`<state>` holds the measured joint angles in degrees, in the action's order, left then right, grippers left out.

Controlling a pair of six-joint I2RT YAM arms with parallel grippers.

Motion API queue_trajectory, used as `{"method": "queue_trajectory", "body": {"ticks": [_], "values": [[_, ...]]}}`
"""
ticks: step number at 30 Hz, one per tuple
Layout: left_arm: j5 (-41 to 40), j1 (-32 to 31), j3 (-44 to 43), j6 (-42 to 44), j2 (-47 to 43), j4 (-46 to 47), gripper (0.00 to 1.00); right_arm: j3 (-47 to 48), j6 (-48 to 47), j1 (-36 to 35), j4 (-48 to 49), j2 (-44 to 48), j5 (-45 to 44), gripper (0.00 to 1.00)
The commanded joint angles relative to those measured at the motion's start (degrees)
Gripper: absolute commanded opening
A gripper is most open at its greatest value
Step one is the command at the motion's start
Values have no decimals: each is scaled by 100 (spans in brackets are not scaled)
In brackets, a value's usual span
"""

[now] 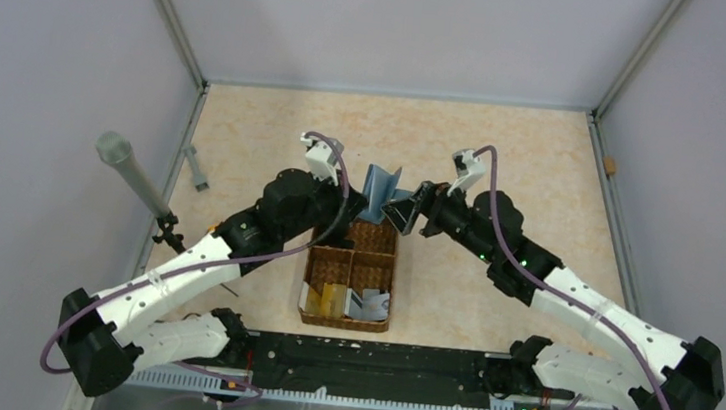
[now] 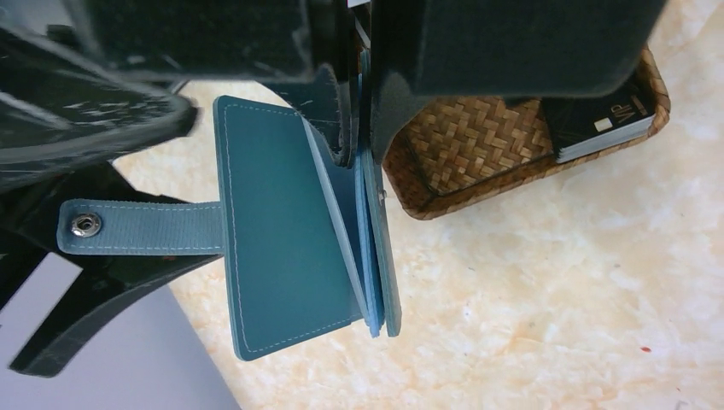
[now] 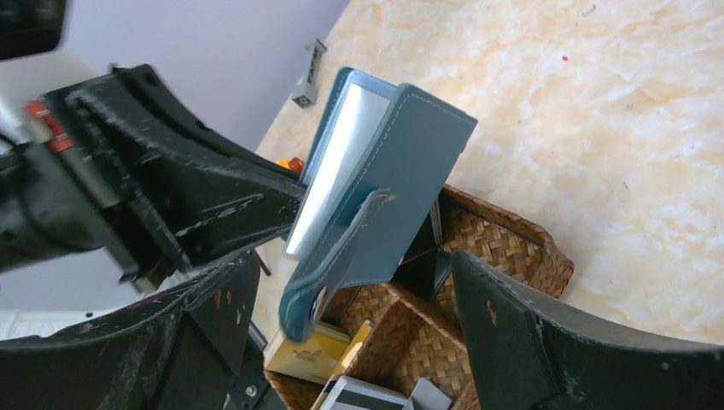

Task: Put the credit cards into the card holder
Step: Turn over the card slot in the card holder.

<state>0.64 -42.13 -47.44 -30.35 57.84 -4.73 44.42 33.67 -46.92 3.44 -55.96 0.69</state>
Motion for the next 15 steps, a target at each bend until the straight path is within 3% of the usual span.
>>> {"method": "queue_trajectory", "body": {"ticks": [1,15], "values": [[-1063,-365,-458,475,157,-27,0,401,392,-151,250,-424,-452,85],[-1629,-949,-589,805,438,-172,0,500,910,-165,697,-994,-905,84]]}}
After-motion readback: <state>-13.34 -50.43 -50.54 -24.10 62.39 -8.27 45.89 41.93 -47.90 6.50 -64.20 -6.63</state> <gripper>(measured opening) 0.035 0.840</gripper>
